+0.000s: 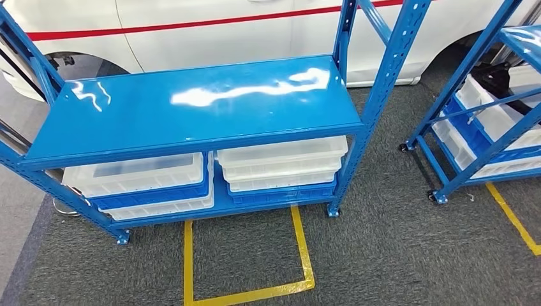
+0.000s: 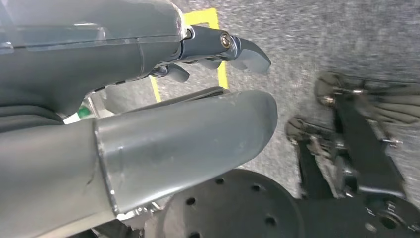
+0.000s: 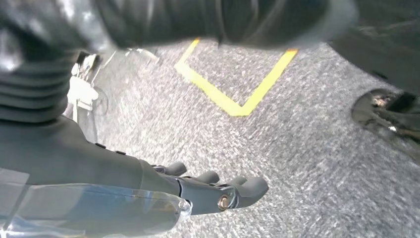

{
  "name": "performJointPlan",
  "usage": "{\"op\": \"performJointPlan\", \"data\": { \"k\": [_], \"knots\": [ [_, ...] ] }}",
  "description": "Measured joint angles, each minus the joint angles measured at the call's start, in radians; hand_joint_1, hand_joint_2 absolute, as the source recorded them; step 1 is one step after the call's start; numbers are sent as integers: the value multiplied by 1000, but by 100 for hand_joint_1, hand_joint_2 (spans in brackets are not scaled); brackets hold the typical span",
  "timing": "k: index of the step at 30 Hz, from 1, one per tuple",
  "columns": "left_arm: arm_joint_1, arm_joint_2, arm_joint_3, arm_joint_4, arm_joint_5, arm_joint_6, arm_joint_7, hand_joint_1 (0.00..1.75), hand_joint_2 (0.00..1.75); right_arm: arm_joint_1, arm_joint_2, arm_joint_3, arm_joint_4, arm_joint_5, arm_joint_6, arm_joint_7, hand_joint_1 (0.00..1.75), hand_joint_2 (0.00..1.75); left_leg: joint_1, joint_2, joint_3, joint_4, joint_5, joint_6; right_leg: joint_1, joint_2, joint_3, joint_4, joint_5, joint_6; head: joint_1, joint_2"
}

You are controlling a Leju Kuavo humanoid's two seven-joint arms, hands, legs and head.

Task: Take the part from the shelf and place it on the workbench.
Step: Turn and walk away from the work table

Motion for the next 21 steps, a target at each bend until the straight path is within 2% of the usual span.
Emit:
{"op": "performJointPlan", "data": {
  "k": [3, 4, 5, 7, 8, 9, 10, 11, 13, 15, 16, 17, 19, 20, 21],
  "knots": [
    [-3, 1, 0, 0, 0, 1, 0, 0, 0, -5, 1, 0, -1, 0, -1, 0, 0, 175, -1, -1, 34, -28, -8, 16, -1, 0, 22, 11, 0, 18, 0, 0],
    [-4, 1, 0, 0, 0, 1, 0, 0, 0, -7, 0, 0, -1, 0, -1, 1, 0, 175, 1, -1, 50, -38, -9, 19, -1, 0, 15, 32, -2, 23, 0, 0],
    [-6, 1, 0, 0, 0, 1, 0, 0, 0, -9, 0, -1, -1, 0, -1, 2, 0, 175, 4, -1, 64, -46, -10, 22, -2, 0, -7, 71, -12, 27, 0, 0],
    [-7, 1, 0, 0, 1, 1, 0, 0, 0, -12, 0, -2, -1, 0, -2, 6, 0, 175, 6, -1, 79, -53, -17, 25, -4, 0, -86, 182, -54, 35, 0, 0],
    [-8, 1, 0, 0, 1, 1, 0, 0, 44, -13, 0, -3, -1, -1, -1, 8, 0, 175, 6, -1, 85, -52, -23, 26, -5, 0, -127, 227, -79, 39, 0, 0],
    [-8, 1, 0, 0, 2, 1, 0, 0, 87, -12, 0, -4, -1, -1, -1, 11, 0, 175, 7, -1, 93, -52, -30, 25, -6, 0, -159, 250, -94, 42, 0, 0],
    [-8, 1, 0, 0, 3, 3, -2, 0, 131, -11, -1, -5, -1, -2, -1, 13, 0, 175, 8, -2, 104, -52, -38, 24, -6, -1, -174, 240, -87, 44, 0, 0],
    [-7, 1, 0, 0, 4, 5, -4, 0, 175, -10, -1, -6, -1, -2, -1, 14, 0, 175, 10, -4, 117, -52, -47, 22, -7, -1, -176, 204, -56, 45, 0, 0],
    [-7, 0, 0, 0, 6, 11, -4, 0, 175, -5, -2, -8, -1, -4, -1, 16, 0, 175, 11, -6, 140, -47, -69, 11, -6, -2, -163, 94, 48, 42, 0, 0],
    [-9, 0, 0, 0, 5, 16, 1, 0, 175, -3, -2, -8, 0, -4, -1, 19, 0, 175, 9, -7, 145, -37, -89, -2, -4, -2, -158, 36, 105, 28, 1, 0],
    [-10, 0, 0, 0, 5, 15, 4, 0, 175, -2, -2, -8, 0, -5, -1, 24, 0, 175, 7, -7, 144, -31, -96, -7, -4, -2, -158, 32, 108, 19, 1, 0],
    [-10, 1, -2, 0, 8, 13, 6, 0, 175, -3, -1, -9, 0, -7, -1, 32, 0, 175, 6, -6, 144, -31, -102, -3, -4, -1, -155, 32, 109, 14, 1, 0],
    [-6, 2, -20, 0, 25, 9, 9, 0, 175, 0, 0, -9, 0, -20, -2, 48, 0, 175, 5, -4, 149, -33, -107, 16, -5, 1, -151, 29, 113, 11, 0, 0],
    [-4, 3, -37, 0, 40, 9, 9, 0, 131, 2, 1, -9, -1, -31, -3, 53, 0, 131, 5, -3, 152, -37, -108, 26, -5, 1, -151, 28, 112, 11, 0, 0],
    [-2, 4, -58, 0, 59, 12, 8, 0, 87, 4, 1, -9, -2, -43, -4, 54, 0, 87, 4, -3, 154, -40, -108, 28, -4, 1, -150, 28, 110, 9, 0, 0]
  ]
}}
